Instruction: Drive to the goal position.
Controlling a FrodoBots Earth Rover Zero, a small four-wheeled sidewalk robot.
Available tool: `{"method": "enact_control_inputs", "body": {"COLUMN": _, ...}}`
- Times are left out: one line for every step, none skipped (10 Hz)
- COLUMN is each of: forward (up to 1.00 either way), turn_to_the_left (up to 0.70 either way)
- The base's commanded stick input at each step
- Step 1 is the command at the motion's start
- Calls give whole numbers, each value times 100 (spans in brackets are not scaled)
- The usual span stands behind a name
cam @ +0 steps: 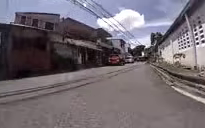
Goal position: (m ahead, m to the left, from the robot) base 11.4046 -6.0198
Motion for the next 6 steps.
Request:
{"method": "enact_control_inputs", "body": {"forward": 85, "turn_to_the_left": 0}}
{"method": "enact_control_inputs", "body": {"forward": 85, "turn_to_the_left": 0}}
{"method": "enact_control_inputs", "body": {"forward": 85, "turn_to_the_left": 0}}
{"method": "enact_control_inputs", "body": {"forward": 85, "turn_to_the_left": 0}}
{"method": "enact_control_inputs", "body": {"forward": 85, "turn_to_the_left": 0}}
{"method": "enact_control_inputs", "body": {"forward": 85, "turn_to_the_left": 0}}
